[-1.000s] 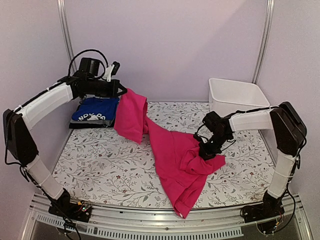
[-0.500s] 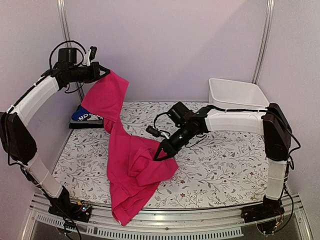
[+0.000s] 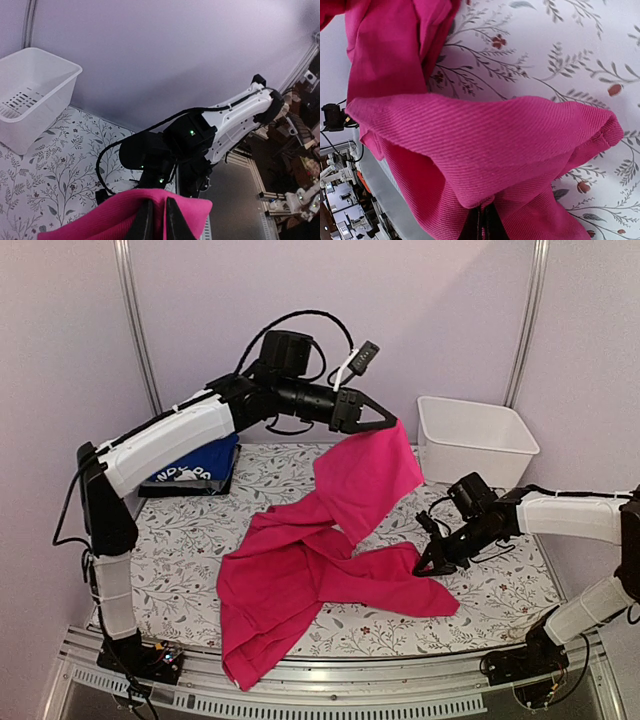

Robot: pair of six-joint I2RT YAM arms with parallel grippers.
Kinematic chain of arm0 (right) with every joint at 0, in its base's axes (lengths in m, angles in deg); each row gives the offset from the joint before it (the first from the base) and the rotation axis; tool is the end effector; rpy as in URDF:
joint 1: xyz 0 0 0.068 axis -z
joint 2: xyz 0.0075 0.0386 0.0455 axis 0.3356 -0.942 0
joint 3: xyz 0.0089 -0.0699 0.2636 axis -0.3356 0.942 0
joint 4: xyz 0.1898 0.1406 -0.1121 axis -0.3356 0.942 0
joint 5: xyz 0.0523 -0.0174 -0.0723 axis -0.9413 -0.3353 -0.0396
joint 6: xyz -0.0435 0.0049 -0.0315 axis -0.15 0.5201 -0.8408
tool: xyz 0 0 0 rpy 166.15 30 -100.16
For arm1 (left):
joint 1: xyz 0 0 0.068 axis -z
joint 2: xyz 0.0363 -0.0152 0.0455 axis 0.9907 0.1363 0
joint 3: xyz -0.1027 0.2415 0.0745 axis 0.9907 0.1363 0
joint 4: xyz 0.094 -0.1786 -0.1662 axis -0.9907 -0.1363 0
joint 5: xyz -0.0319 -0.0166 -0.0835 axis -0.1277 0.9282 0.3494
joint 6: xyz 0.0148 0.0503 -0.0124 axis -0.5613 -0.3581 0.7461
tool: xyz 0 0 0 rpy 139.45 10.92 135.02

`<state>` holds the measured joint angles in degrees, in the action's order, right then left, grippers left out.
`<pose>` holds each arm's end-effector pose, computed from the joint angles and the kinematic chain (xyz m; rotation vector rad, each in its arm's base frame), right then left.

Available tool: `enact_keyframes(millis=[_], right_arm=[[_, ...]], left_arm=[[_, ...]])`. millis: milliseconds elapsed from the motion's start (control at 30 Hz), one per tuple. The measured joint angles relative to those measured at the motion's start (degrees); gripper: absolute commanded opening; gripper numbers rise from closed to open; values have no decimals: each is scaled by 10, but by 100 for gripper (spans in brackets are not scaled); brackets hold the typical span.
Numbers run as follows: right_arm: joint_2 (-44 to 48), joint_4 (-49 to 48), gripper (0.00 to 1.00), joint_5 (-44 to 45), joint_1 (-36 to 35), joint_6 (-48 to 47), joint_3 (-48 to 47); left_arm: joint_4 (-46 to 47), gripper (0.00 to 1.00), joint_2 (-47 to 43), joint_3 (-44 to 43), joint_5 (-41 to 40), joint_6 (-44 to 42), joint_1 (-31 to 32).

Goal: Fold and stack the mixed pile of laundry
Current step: Adjust the crumpled trousers at the center of the board.

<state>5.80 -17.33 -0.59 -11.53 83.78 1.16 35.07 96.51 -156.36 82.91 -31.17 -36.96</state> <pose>0.2085 0.1485 0.1862 -0.4447 2.8079 1.0288 0.3039 -0.3423 0.4108 1.0697 1.7220 -1.4544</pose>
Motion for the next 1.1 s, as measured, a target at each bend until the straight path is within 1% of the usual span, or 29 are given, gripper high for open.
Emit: enact_keyframes(millis=[33,100,167,200,267,333,400,433,467,500,567,600,633,700,767,867,967,1033,1100], right_arm=[[0,4,0,5,5,9,10],[4,5,0,13,11,24,19],[13,5,0,19,13,34,19],[19,5,0,20,13,38,19],[28,5,0,25,14,40,17],[30,8,0,27,14,39,10],[30,11,0,30,16,37,1],[30,16,6,34,16,35,-5],[30,23,16,39,16,30,-11],[30,32,31,46,16,23,-19],[29,53,52,63,16,9,-38],[29,65,58,75,16,2,-49],[29,75,63,86,16,-7,-59],[32,90,69,105,16,-24,-76],[42,100,73,119,15,-41,-89],[53,106,75,129,-2,-61,-117],[39,101,77,136,-58,-79,-158],[10,93,81,142,-95,-88,-182],[-32,82,83,153,-123,-96,-198]], left_arm=[[-10,55,18,-16,-7,-8,13],[-36,62,52,-41,-52,-10,28],[-67,74,57,-38,-99,-10,18],[-72,77,51,-24,-123,-13,8],[-79,82,19,35,-174,-22,-13],[-88,85,-40,132,-218,-31,-33],[-94,90,-119,261,-257,-33,-46],[-97,93,-152,314,-270,-31,-46],[-102,94,-189,373,-283,-27,-43],[-104,94,-216,415,-292,-23,-41],[-117,95,-276,510,-310,-10,-35],[-123,95,-302,552,-320,-2,-32],[-132,95,-318,574,-325,3,-28],[-143,91,-351,623,-340,13,-7],[-150,85,-374,649,-343,19,26],[-150,81,-381,659,-344,23,74],[-146,81,-345,654,-351,20,106],[-144,82,-294,645,-364,17,120],[-141,83,-240,637,-384,15,128]])
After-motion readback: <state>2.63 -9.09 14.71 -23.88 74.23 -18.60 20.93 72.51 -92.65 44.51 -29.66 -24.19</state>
